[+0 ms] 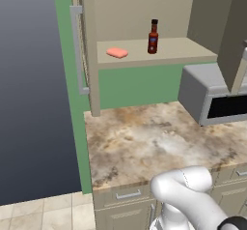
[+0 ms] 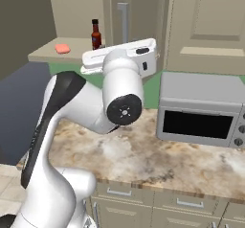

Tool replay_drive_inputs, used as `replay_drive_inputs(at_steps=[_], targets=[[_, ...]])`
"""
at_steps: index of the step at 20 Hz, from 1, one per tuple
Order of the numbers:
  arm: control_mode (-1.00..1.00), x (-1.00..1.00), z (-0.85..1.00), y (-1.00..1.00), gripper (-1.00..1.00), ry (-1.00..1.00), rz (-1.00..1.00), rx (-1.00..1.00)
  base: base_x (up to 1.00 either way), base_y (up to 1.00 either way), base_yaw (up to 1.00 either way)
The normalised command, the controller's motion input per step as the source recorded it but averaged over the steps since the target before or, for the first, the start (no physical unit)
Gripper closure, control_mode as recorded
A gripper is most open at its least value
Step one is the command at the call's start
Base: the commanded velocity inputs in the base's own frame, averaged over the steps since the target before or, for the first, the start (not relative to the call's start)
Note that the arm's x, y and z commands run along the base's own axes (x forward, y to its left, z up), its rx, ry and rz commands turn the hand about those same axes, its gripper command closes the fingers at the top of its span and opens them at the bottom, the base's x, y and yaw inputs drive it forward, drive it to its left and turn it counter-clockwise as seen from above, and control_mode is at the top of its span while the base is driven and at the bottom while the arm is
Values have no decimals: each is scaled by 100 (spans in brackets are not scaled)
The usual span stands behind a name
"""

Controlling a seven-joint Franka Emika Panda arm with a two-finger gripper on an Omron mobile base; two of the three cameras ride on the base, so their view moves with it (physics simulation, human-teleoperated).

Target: The dining table condiment station is running low on condiment bottle. Refill the condiment station by opening the cabinet and taking the condiment bottle from the cabinet and placing it on the dining table.

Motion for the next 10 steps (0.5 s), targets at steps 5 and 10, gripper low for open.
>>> replay_drive_inputs(at_steps=[5, 10], targets=[[-100, 6, -2, -34, -100, 0, 26, 1, 0, 0, 0], [-100, 0, -2, -12, -100, 0, 11, 0, 0, 0, 0]])
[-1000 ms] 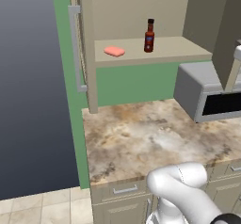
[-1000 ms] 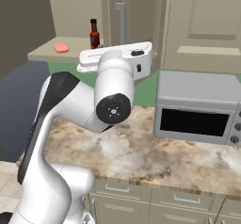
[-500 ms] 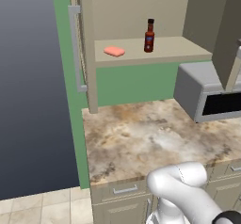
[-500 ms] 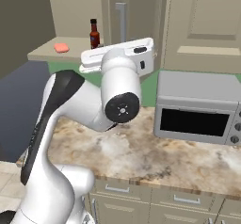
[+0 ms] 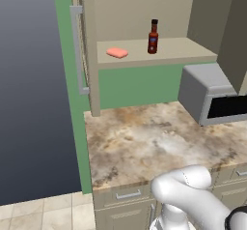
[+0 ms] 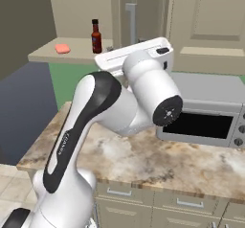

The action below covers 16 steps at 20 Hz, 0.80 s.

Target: The dining table condiment station is running low on condiment bottle. Refill the condiment station by opening the cabinet and taking the condiment bottle from the cabinet and placing it on the dining table.

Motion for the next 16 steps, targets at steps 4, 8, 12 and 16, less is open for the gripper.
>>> replay_drive_inputs(at_steps=[4, 8, 12, 16], targets=[[-100, 58, -26, 17, -100, 3, 18, 0, 0, 0, 0], [-100, 49, -25, 21, -100, 0, 32, 0, 0, 0, 0], [-100, -28, 0, -2, -100, -6, 8, -4, 0, 0, 0], [-100, -36, 0, -28, -100, -2, 1, -2, 0, 0, 0]])
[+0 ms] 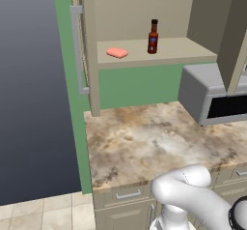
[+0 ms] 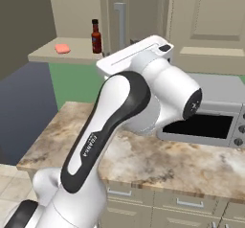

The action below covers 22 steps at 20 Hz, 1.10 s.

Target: The dining table condiment station is running low on condiment bottle. Refill the condiment station by opening the cabinet and taking the condiment bottle from the cabinet and placing it on the dining table.

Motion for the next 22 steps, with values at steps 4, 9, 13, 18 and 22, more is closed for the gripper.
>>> replay_drive_inputs(at_steps=[4, 9, 13, 18, 22], targets=[[-100, -34, 0, -35, -100, -3, 0, -2, 0, 0, 0], [-100, -28, 0, 11, -100, -2, -15, -13, 0, 0, 0], [-100, 1, -17, 93, -100, 0, -24, -47, 0, 0, 0], [-100, 12, -15, 100, -100, 0, -29, -57, 0, 0, 0], [-100, 17, -1, 93, -100, -1, -38, -59, 0, 0, 0]])
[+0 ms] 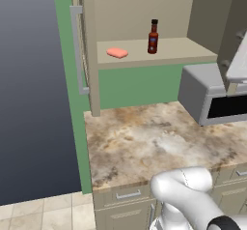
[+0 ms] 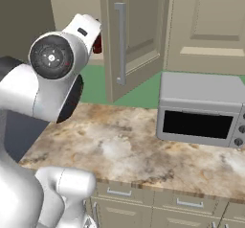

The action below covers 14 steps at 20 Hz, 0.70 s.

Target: The dining table condiment station is running low on condiment bottle. Refill the condiment station by opening the cabinet and taking the condiment bottle from the cabinet and placing it on the dining table.

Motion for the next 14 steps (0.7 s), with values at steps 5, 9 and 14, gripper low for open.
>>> replay_drive_inputs(at_steps=[5, 9, 14], targets=[[-100, 47, -21, 57, -100, 1, -46, -39, 0, 0, 0], [-100, 71, -34, 12, -100, 12, -55, -12, 0, 0, 0], [-100, 61, -45, -41, -100, 15, -47, -2, 0, 0, 0]])
